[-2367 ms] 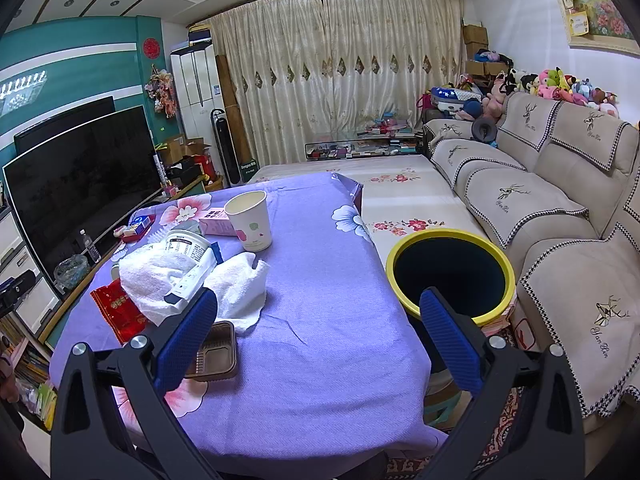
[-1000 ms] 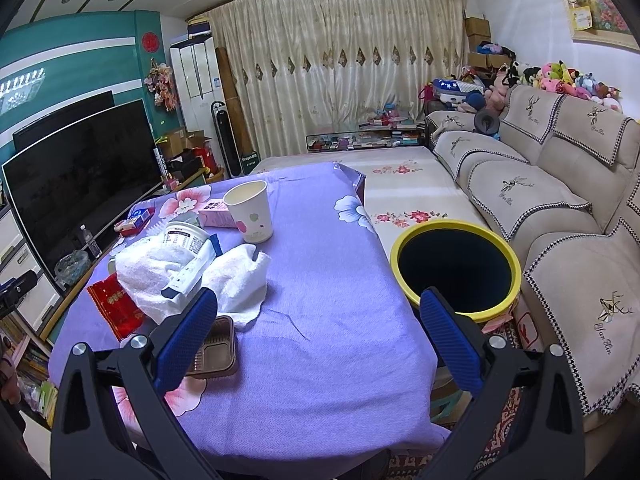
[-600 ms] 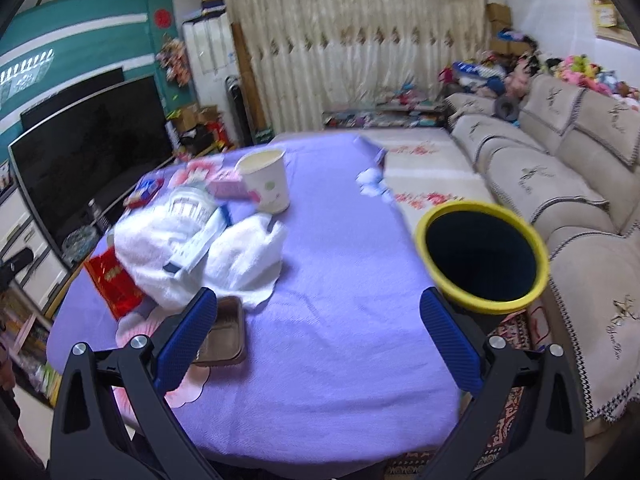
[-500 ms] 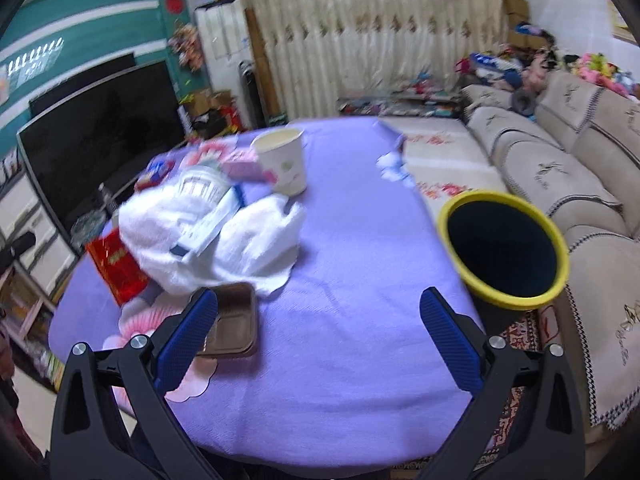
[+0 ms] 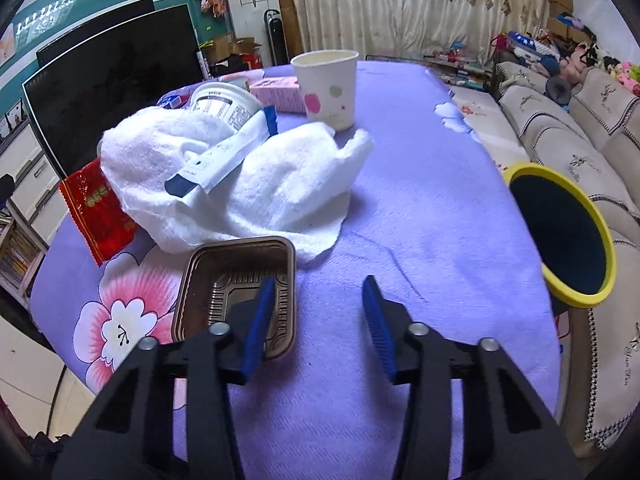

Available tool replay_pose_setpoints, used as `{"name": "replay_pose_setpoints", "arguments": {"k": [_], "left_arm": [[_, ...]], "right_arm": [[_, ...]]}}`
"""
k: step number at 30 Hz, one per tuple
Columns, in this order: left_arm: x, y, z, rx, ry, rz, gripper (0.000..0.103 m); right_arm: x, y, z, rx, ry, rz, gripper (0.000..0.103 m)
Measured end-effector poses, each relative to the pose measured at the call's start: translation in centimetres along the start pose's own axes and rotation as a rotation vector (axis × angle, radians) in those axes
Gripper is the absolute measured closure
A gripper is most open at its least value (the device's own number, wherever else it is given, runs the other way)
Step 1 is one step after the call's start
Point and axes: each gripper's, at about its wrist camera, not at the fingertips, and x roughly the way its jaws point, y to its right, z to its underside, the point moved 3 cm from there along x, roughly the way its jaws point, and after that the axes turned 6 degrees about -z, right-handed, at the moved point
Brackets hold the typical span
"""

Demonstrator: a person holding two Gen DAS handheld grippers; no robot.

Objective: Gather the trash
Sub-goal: 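Reach the right tool to the brown plastic tray and grasp its rim, then carry the tray over the yellow-rimmed bin and open the right tool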

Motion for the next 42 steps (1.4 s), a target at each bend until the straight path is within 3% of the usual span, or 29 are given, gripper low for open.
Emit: {"name": "replay_pose_setpoints", "arguments": {"k": [6, 8, 15, 23, 27, 33, 39, 42], "left_arm": [[0.7, 0.3, 0.2, 0.004, -0.013, 0.007, 0.004], [0.8, 0.4, 0.2, 0.007, -0.015, 0.007, 0.004], [0.9, 0.4, 0.2, 0.005, -0.016, 0.011, 0.004], [0.6, 1.1, 0.1, 0.007, -0.001, 0.056, 0.004], [0.2, 1.6, 0.2, 0.02, 0.013, 0.093, 0.004], [0.2, 2.9, 0.4, 0.041, 0.006, 0.131, 0.004], [0.2, 4.5, 0.5, 0.075, 0.009, 0.164, 0.004], [0.4, 5.2, 0.5, 0.091, 0.006, 0.18, 0.004]], "right_arm": [[0.9, -0.4, -0.1, 0.002, -0.022, -0.04, 0.093], [1.1, -0.5, -0.2, 0.003, -0.024, -0.06, 0.097], [-0.3, -0.9, -0.3, 0.01, 0.004, -0.127, 0.098], [-3.5, 0.3, -1.3, 0.035, 0.087, -0.121, 0.098], [-5.4, 4.3, -2.0, 0.103, 0.153, -0.022, 0.098], [-6.9, 14.5, -3.1, 0.277, 0.214, 0.233, 0.098], [-4.2, 21.6, -3.3, 0.372, 0.166, 0.385, 0.098], [-2.1, 24.1, -3.3, 0.41, 0.123, 0.41, 0.098]]}}
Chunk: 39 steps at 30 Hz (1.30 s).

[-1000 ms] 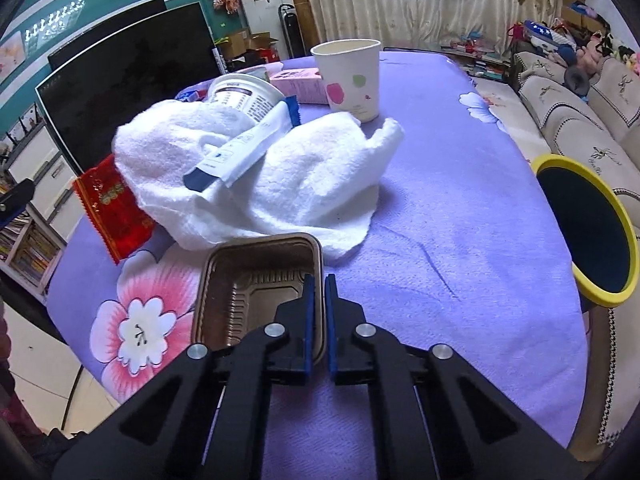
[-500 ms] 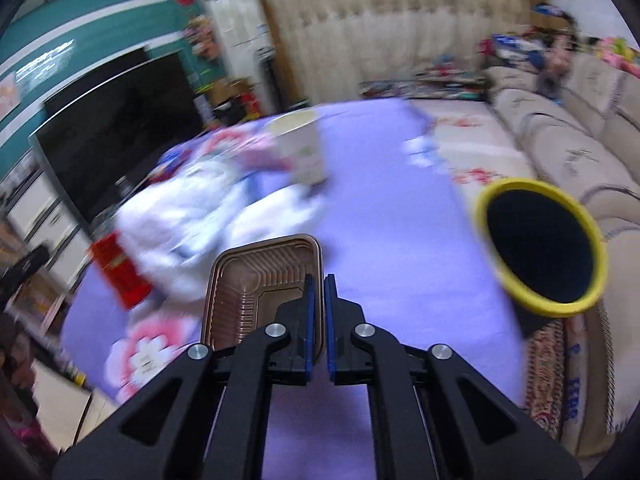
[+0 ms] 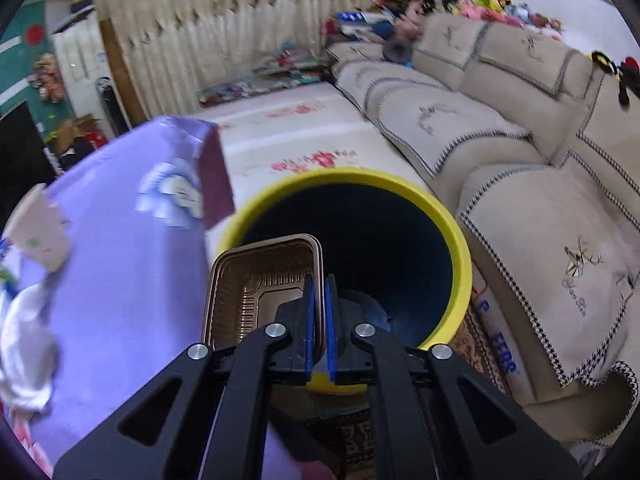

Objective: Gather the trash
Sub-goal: 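Carry the tray over the yellow-rimmed bin and open the right tool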

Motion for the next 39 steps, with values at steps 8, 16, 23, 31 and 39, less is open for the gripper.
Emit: {"name": "replay_pose_setpoints", "arguments": {"k": [8, 16, 23, 31, 39], "left_arm": [[0.8, 1.1, 0.0, 0.029, -0.011, 0.032, 0.004], [2.3, 1.5, 0.5, 0.033, -0.048, 0.072, 0.004], [4.3, 2.1, 1.2, 0.047, -0.094, 0.112, 0.008], [7.0, 2.8, 1.6, 0.057, -0.14, 0.134, 0.034], [7.5, 3.5, 1.5, 0.066, -0.14, 0.152, 0.072]], "right_arm": [[4.8, 1.6, -0.6, 0.022, -0.062, 0.062, 0.097], [4.0, 1.8, -1.3, 0.028, -0.039, 0.078, 0.081], [1.4, 0.9, -0.7, 0.014, -0.002, 0.037, 0.077], [-0.6, -0.2, 0.2, 0.0, 0.016, -0.008, 0.076], [-1.9, -0.2, 0.4, 0.001, 0.04, -0.014, 0.071]]}}
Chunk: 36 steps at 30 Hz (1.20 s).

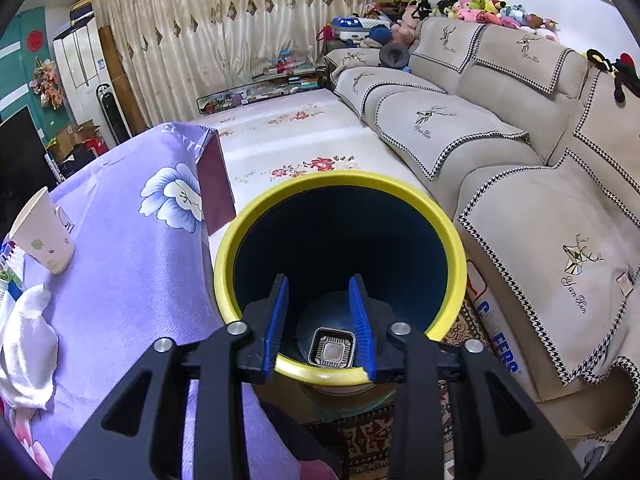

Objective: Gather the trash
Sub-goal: 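Carry the tray over the yellow-rimmed bin and open the right tool, then grasp the red wrapper with the left tool and drop it into the bin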

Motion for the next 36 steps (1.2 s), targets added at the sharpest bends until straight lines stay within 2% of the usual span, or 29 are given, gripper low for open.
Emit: {"name": "replay_pose_setpoints", "arguments": {"k": [3, 9, 18, 28, 33, 36], "left_arm": [[-0.7, 0.4, -0.1, 0.021, 0.013, -0.007, 0.086], [-2.6, 0.9, 0.0, 0.075, 0.022, -0.002, 0.096], [-6.3, 0.8, 0.9, 0.128, 0.051, -0.006, 0.096], [-12.2, 0.2, -0.1, 0.146, 0.164, -0.045, 0.097], [-13.3, 1.7, -1.2, 0.172, 0.193, 0.002, 0.097], [-13.0, 3.3, -2.2, 0.187, 0.202, 0.058, 0.097]], "right_arm": [[0.0, -0.1, 0.2, 0.002, 0.0, -0.004, 0.071], [-0.3, -0.4, 0.4, 0.001, -0.002, -0.023, 0.071], [-1.4, -0.5, 0.8, 0.004, 0.015, -0.046, 0.071], [-4.0, -0.5, 1.3, 0.007, 0.062, -0.061, 0.071], [-5.1, 0.2, 1.8, 0.016, 0.084, -0.049, 0.071], [-5.5, 0.6, 2.1, 0.026, 0.09, -0.046, 0.071]]}}
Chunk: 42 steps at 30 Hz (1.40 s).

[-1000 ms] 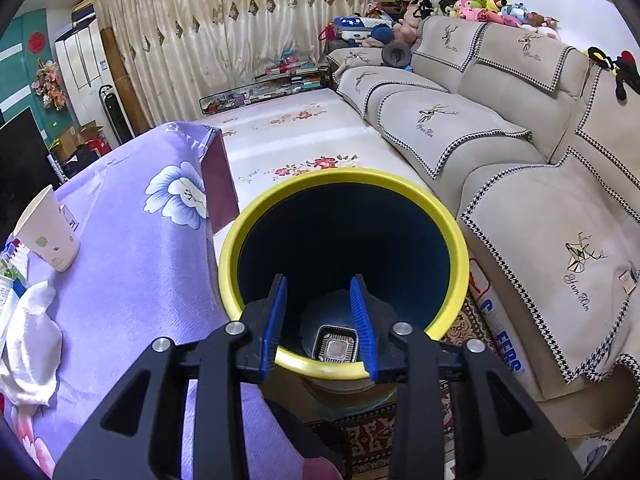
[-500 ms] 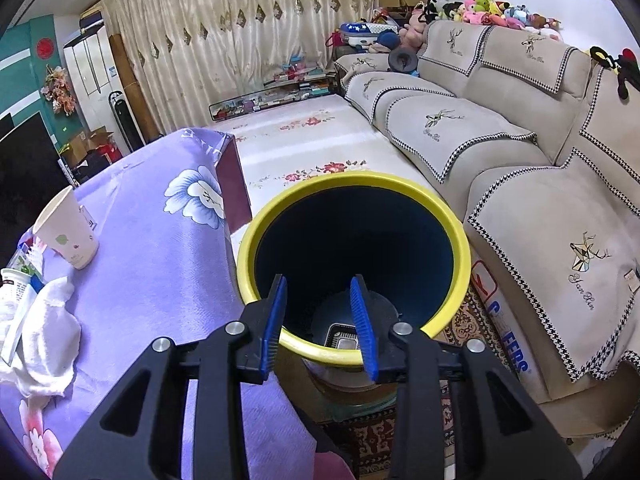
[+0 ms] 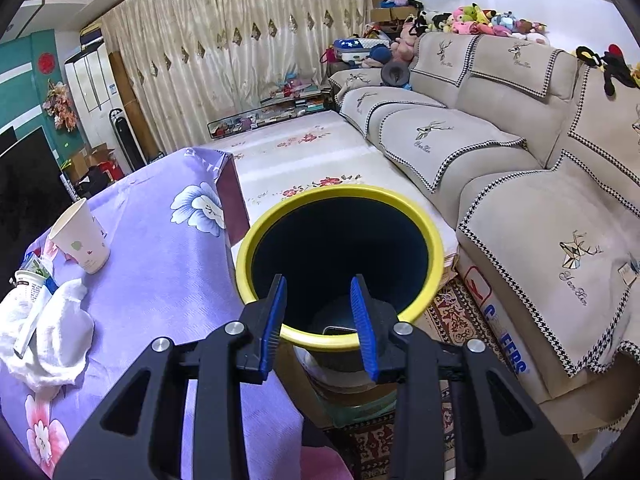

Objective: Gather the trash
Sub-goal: 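Grasp the red wrapper with the left tool and drop it into the bin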

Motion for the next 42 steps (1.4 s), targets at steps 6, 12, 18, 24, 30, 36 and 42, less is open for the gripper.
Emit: {"name": "replay_pose_setpoints", "arguments": {"k": [6, 12, 18, 24, 30, 36, 42], "left_arm": [[3.8, 5.1, -2.6, 0.055, -0.006, 0.119, 0.097], [8.6, 12.5, -4.7, 0.115, -0.036, 0.255, 0.097], [14.6, 19.7, -6.9, 0.181, -0.086, 0.341, 0.097], [20.6, 27.1, -9.0, 0.259, -0.143, 0.387, 0.096], [26.4, 32.2, -9.3, 0.292, -0.21, 0.385, 0.096], [30.7, 35.3, -9.0, 0.299, -0.263, 0.374, 0.095], [32.3, 36.3, -9.2, 0.297, -0.263, 0.353, 0.076]], "right_arm": [[-1.3, 1.8, 0.1, 0.019, 0.024, 0.035, 0.071], [-3.1, 4.0, -0.3, 0.049, 0.056, 0.072, 0.069], [-4.5, 5.8, -0.4, 0.073, 0.083, 0.095, 0.067], [-4.6, 8.0, -0.3, 0.117, 0.084, 0.112, 0.066], [-4.3, 9.7, 0.0, 0.143, 0.074, 0.127, 0.066], [-4.2, 11.1, 0.2, 0.168, 0.07, 0.146, 0.066], [-3.9, 11.6, 0.3, 0.179, 0.063, 0.148, 0.065]]}}
